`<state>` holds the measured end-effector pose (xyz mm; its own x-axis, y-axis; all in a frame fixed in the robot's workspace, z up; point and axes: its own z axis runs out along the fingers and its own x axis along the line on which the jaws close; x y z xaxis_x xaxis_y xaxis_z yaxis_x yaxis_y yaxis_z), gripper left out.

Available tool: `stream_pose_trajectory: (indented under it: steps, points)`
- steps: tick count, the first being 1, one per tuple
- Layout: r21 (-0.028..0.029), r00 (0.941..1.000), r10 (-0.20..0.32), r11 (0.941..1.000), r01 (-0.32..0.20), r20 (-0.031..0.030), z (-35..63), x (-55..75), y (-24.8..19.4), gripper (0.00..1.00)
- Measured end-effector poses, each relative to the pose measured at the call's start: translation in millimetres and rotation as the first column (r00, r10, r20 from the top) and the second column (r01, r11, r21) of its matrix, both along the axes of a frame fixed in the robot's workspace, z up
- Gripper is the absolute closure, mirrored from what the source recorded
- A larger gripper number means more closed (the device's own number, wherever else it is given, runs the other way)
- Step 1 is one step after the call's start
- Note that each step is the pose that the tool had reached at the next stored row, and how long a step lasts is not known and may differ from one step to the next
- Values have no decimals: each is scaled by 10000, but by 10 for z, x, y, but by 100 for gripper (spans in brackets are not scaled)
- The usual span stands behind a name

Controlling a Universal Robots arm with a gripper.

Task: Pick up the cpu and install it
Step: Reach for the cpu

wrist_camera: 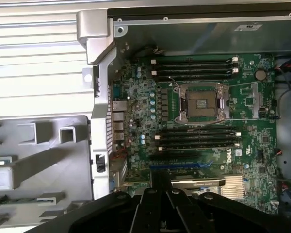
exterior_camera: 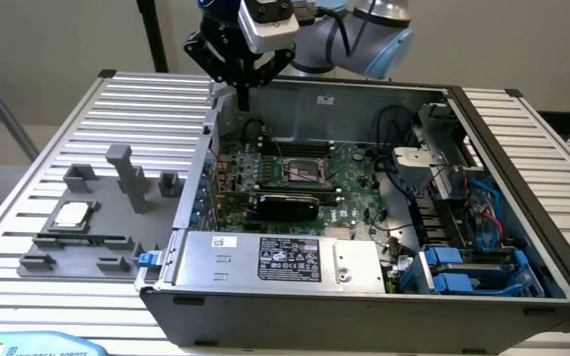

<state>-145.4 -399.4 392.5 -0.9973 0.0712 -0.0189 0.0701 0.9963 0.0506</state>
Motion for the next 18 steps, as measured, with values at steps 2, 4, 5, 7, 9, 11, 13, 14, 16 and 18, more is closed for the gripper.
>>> stream_pose_trajectory:
  steps: [2,4,5,7,9,11,13,14,16,18]
  points:
    - [3,10000,-1,10000,1,0,0,-90,0,89]
    - [6,10000,0,10000,0,-1,0,-180,0,89]
    - [7,10000,-1,10000,1,0,-1,-227,0,89]
    - [7,10000,0,10000,0,0,-1,-317,0,89]
    - [8,10000,-1,10000,1,0,-3,-408,0,89]
    - [8,10000,0,10000,0,0,-4,-500,0,89]
    - [7,10000,0,10000,0,-1,-5,-591,0,89]
    - [8,10000,-1,10000,1,-1,-6,-637,0,89]
    - [7,10000,0,10000,0,-1,-8,-727,0,89]
    - [8,10000,-1,10000,1,-2,-11,-818,0,89]
